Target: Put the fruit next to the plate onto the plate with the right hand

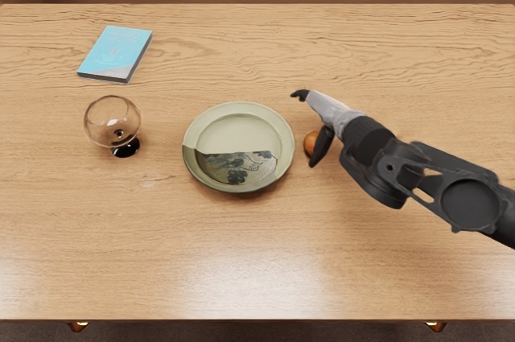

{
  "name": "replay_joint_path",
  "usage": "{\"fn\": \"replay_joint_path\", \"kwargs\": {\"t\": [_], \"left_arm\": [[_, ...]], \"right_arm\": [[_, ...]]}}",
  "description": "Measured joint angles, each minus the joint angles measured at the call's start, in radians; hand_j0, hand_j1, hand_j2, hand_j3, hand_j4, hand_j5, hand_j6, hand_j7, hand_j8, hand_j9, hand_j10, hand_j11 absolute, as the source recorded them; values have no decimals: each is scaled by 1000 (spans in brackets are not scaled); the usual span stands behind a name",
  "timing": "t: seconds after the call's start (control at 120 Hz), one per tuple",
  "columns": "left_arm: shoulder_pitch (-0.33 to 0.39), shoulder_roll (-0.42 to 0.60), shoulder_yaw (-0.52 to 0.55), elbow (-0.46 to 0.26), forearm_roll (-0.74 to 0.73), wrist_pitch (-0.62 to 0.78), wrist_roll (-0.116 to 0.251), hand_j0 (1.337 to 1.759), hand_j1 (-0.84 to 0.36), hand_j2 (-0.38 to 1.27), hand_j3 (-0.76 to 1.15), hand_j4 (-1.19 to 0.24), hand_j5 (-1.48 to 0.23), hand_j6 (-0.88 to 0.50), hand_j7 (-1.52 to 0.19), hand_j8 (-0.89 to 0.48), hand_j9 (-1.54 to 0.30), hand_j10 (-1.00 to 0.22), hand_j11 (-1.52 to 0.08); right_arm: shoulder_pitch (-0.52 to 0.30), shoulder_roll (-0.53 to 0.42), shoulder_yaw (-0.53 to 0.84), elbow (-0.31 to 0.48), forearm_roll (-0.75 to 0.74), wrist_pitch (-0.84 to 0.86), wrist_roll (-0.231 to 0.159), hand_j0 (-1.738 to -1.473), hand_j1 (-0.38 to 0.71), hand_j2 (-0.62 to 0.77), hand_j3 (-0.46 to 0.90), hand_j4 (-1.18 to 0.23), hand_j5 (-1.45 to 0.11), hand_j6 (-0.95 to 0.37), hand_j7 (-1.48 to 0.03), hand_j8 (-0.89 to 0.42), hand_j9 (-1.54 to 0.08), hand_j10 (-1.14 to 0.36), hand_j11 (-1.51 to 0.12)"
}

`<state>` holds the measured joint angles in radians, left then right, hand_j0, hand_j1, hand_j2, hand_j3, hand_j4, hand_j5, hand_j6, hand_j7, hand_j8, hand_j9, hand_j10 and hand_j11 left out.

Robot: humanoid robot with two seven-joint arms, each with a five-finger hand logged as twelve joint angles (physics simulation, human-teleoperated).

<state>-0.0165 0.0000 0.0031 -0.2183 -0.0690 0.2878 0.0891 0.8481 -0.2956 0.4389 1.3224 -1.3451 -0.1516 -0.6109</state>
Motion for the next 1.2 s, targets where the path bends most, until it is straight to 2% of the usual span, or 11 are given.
{"fn": "replay_joint_path", "kwargs": {"t": [0.658,0.833,1.067,1.2], "left_arm": [[0,0,0,0,0,0,0,1658,349,0,0,0,0,-1,0,0,0,0,0],[0,0,0,0,0,0,0,1658,349,0,0,0,0,-1,0,0,0,0,0],[0,0,0,0,0,0,0,1658,349,0,0,0,0,-1,0,0,0,0,0],[0,0,0,0,0,0,0,1658,349,0,0,0,0,-1,0,0,0,0,0]], "right_arm": [[-44,-17,-3,7,7,-6,0,-1657,223,-89,0,-484,-634,-487,-631,-485,-634,-484,-634],[-48,-18,1,9,9,1,0,-1654,279,-30,0,-571,-754,-563,-746,-404,-764,-503,-767],[-45,-33,70,9,18,3,0,-1654,287,135,0,-637,-839,-603,-832,-427,-852,-542,-857],[-38,-32,141,33,22,5,0,-1654,279,149,0,-661,-872,-606,-864,-426,-882,-549,-888]]}}
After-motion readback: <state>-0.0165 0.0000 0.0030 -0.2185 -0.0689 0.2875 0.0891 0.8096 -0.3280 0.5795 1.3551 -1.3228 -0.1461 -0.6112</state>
